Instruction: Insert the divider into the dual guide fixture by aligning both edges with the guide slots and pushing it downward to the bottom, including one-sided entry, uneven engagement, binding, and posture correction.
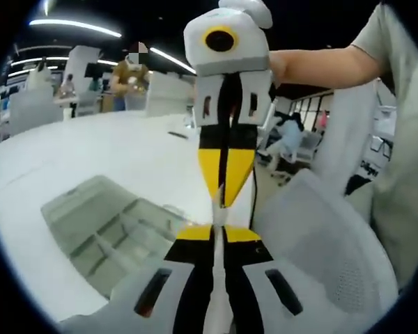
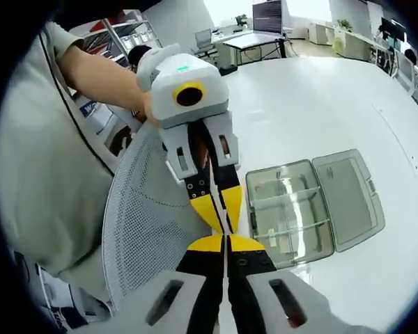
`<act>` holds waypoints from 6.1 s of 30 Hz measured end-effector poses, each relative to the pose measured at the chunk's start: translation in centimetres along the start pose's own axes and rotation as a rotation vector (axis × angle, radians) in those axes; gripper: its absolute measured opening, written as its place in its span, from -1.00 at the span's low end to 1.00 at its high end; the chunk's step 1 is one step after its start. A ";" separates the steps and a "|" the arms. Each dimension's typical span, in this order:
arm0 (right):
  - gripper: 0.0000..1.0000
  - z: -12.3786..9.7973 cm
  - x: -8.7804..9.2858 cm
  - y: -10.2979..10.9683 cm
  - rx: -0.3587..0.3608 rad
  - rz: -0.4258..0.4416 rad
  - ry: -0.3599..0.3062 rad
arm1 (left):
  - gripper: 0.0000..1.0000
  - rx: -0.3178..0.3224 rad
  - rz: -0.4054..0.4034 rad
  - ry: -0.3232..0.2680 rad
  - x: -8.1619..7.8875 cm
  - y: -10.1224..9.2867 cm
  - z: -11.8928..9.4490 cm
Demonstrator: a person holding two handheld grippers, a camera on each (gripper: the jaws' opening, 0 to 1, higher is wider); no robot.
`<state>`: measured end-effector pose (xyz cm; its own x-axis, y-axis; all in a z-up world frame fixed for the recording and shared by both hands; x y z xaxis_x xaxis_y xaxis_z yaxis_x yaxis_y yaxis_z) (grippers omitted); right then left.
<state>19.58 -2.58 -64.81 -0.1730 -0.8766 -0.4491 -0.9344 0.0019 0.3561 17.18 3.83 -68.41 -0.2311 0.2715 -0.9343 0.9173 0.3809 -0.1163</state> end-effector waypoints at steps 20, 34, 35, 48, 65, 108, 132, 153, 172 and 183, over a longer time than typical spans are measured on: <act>-1.00 -0.7 -0.1 -1.8 0.097 -0.060 0.010 | -0.73 -0.085 0.017 0.000 -0.5 1.0 -0.8; -1.00 -0.9 0.4 -3.4 0.150 -0.065 0.006 | -0.49 -0.130 0.009 0.010 -0.2 1.5 -1.0; -1.00 -0.9 0.5 -3.5 0.153 -0.069 0.009 | -0.47 -0.131 0.006 0.009 -0.2 1.5 -1.0; -1.00 -0.5 0.8 -5.5 0.211 -0.111 0.027 | -0.23 -0.166 -0.021 0.005 -0.2 1.9 -1.4; -1.00 0.3 1.1 -6.6 0.240 -0.181 0.044 | -0.15 -0.179 -0.046 -0.005 -0.1 2.0 -1.6; -1.00 0.7 0.7 -7.1 0.265 -0.196 0.049 | -0.17 -0.179 -0.056 -0.019 -0.4 2.4 -1.8; -1.00 1.0 1.0 -7.1 0.257 -0.191 0.054 | -0.19 -0.182 -0.063 -0.020 -0.2 2.2 -1.9; -1.00 1.3 1.2 -7.4 0.247 -0.194 0.066 | -0.19 -0.188 -0.071 -0.023 -0.3 2.4 -1.9; -1.00 1.6 1.1 -7.5 0.237 -0.208 0.124 | -0.20 -0.191 -0.068 -0.023 -0.3 2.5 -2.1; -1.00 1.3 0.9 -7.4 0.254 -0.251 0.204 | -0.21 -0.186 -0.066 -0.029 -0.4 2.5 -2.2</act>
<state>25.93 -2.72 -68.94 0.1114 -0.9424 -0.3155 -0.9913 -0.1277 0.0314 18.86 6.59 -67.55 -0.2764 0.2159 -0.9365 0.8243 0.5542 -0.1155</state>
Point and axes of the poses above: the point that each gripper's makers call its tool centre point, and the gripper's own axes: z roughly forward along the fingers, y roughly to its left, x roughly out of its underside, the point moved 5 cm from there along -z, roughly backward along the fingers, and after that the axes turned 8 degrees about z, right-handed, at the moved point
